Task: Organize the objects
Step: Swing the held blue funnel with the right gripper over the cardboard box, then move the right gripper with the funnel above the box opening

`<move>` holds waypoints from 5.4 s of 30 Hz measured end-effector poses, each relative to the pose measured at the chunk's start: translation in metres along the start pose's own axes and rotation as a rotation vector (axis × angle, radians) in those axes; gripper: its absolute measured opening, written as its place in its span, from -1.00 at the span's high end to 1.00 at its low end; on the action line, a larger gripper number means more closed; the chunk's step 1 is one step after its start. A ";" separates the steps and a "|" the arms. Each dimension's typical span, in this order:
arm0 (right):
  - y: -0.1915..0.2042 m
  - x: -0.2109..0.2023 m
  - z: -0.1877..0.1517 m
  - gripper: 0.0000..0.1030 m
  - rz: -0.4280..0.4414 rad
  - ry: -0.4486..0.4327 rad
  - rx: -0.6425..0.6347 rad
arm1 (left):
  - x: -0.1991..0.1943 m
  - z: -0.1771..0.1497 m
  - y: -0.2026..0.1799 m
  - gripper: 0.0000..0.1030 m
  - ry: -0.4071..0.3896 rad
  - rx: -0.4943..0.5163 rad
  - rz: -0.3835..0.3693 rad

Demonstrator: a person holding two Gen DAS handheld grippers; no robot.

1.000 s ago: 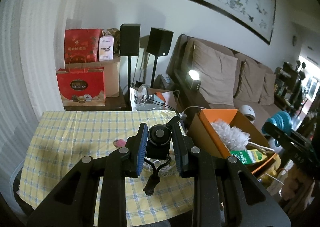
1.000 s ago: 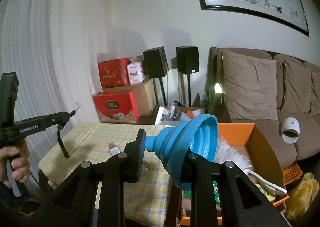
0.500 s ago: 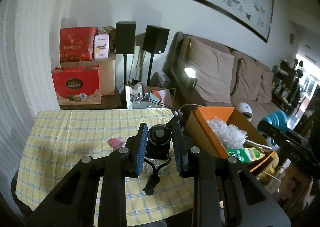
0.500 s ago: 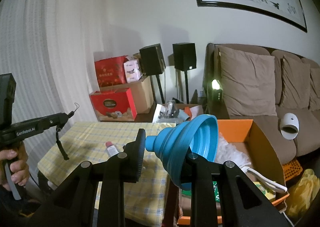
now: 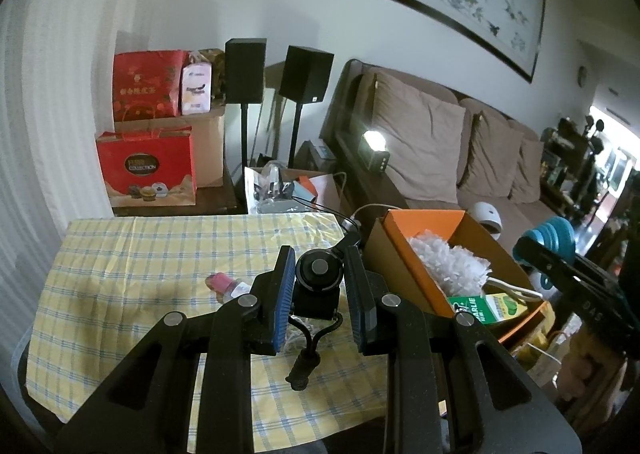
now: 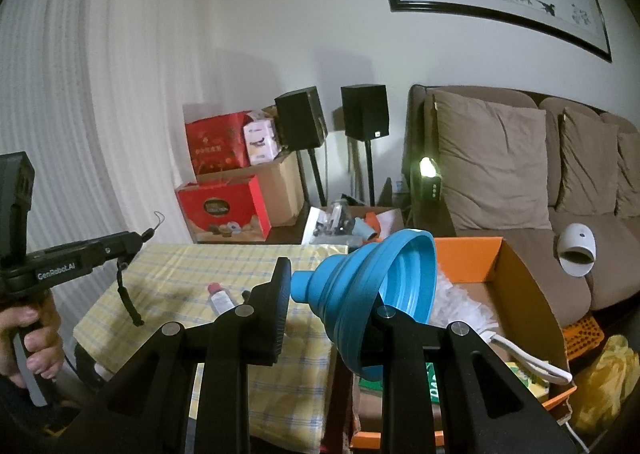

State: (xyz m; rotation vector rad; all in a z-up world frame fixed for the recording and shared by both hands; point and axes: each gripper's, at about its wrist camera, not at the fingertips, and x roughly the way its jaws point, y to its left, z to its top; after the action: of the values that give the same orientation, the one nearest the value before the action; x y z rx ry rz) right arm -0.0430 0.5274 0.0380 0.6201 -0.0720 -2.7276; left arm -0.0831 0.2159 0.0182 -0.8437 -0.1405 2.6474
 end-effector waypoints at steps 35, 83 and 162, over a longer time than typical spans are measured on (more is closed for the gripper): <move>-0.035 -0.007 0.003 0.54 -0.099 -0.008 0.036 | 0.012 -0.002 -0.024 0.56 0.028 0.032 -0.045; -0.050 -0.009 0.001 0.54 -0.179 -0.005 0.035 | 0.022 -0.008 -0.041 0.56 0.040 0.051 -0.062; -0.094 -0.015 0.002 0.53 -0.242 0.013 0.120 | 0.057 0.021 -0.135 0.56 -0.041 0.217 -0.168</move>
State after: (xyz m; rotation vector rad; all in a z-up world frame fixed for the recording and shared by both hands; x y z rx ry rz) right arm -0.0609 0.6212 0.0341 0.7222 -0.1688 -2.9694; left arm -0.0974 0.3627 0.0310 -0.6758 0.0623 2.4688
